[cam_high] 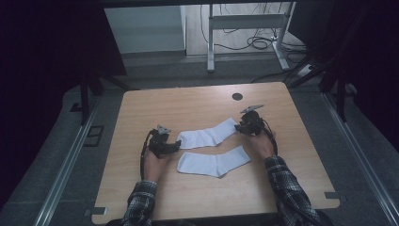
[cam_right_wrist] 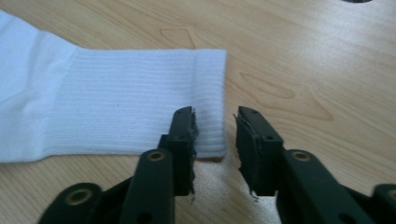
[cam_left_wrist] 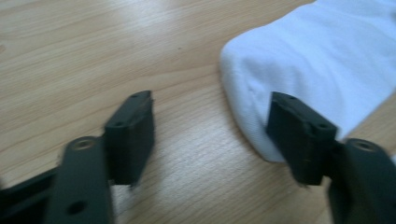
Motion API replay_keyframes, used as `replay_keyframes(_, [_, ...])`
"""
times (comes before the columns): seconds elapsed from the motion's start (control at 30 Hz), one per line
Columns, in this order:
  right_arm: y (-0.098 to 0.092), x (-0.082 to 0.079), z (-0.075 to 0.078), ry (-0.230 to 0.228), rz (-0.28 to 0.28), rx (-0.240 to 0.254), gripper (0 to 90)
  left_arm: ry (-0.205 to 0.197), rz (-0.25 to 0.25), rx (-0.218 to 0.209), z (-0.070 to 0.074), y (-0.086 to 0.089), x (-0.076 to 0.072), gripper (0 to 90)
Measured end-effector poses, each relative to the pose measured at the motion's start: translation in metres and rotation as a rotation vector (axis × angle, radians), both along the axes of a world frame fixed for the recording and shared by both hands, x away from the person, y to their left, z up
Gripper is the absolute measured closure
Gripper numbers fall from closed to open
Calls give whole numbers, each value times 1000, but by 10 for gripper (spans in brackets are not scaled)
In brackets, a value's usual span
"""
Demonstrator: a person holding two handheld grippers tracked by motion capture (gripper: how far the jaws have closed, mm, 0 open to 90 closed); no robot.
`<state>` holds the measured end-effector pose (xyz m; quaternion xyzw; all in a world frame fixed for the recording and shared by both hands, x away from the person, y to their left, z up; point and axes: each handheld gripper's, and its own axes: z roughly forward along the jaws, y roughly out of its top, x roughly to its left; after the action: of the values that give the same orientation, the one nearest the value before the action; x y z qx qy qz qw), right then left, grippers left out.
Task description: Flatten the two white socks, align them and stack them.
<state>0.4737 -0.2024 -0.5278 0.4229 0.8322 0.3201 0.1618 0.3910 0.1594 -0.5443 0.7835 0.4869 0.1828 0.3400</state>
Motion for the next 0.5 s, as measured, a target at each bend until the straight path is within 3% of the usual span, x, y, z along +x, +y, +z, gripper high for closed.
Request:
replay_keyframes(0.03, [0,-1,-1,16,4,20,776,-5,-13,-5,0,-1,-1,444])
replay_keyframes(0.1, [1,-2,0,28,4,21,810,-7,-21,-7,0,-2,-2,543])
replay_keyframes(0.13, [1,-2,0,28,4,21,810,-7,-31,-12,1,-3,-2,543])
replay_keyframes(0.17, [3,-4,1,40,6,14,816,-6,-51,-28,1,-5,-3,683])
replay_keyframes(0.27, [3,-7,4,42,11,10,817,9,-65,-55,1,-8,-3,836])
replay_keyframes(0.4, [-1,-12,10,33,17,24,818,24,-43,-82,0,-7,-3,862])
replay_keyframes(0.5, [-4,-16,14,29,15,42,818,19,-39,-68,2,-8,-3,868])
